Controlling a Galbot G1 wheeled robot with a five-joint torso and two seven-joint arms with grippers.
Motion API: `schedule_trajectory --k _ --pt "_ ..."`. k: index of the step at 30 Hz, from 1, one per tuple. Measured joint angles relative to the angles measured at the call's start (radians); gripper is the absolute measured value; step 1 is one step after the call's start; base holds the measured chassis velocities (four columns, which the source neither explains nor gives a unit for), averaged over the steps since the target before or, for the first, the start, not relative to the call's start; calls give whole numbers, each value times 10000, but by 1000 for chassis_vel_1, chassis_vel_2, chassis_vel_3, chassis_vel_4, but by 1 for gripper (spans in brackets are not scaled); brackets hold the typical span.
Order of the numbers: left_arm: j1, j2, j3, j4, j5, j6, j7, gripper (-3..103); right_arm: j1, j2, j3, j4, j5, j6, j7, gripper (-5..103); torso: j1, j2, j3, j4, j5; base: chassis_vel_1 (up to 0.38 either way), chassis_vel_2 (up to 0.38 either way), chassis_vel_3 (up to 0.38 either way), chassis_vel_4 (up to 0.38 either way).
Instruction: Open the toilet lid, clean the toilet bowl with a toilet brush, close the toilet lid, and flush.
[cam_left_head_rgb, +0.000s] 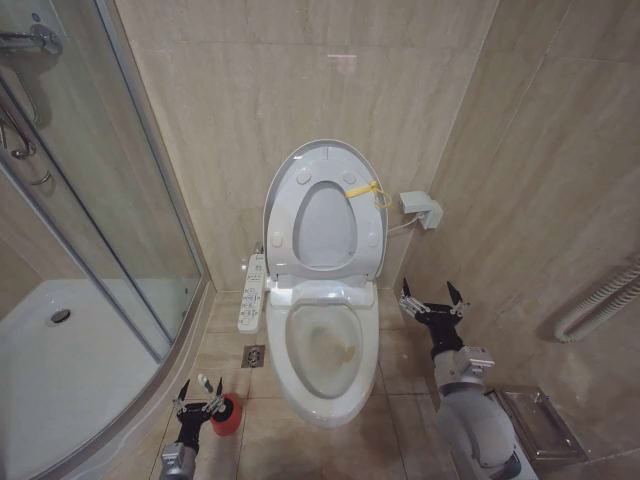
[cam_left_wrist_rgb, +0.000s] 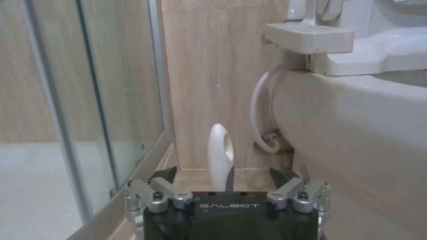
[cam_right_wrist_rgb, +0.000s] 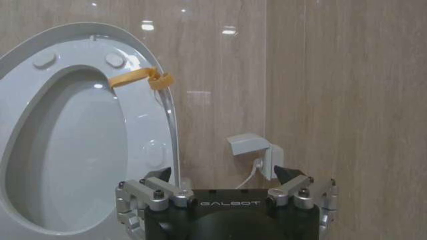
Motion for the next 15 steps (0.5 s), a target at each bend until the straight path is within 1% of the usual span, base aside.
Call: schedule_trajectory --k 2,3,10,11,15 --pt "-179 -24 2 218 5 -56 94 97 0 0 0 0 0 0 0 100 0 0 0 0 -1 0 0 0 0" --pt "-246 -37 1 297 5 -80 123 88 0 0 0 0 0 0 0 100 0 0 0 0 0 0 0 0 0" --pt "-351 -75 -42 445 10 -121 250 88 0 0 0 1 0 0 0 100 0 0 0 0 0 0 0 0 0" --pt "-354 -81 -53 464 12 -143 278 60 0 0 0 0 0 0 0 100 0 0 0 0 -1 0 0 0 0" --pt "-337 -91 -99 495 13 -238 357 60 0 0 0 0 0 0 0 100 0 0 0 0 0 0 0 0 0"
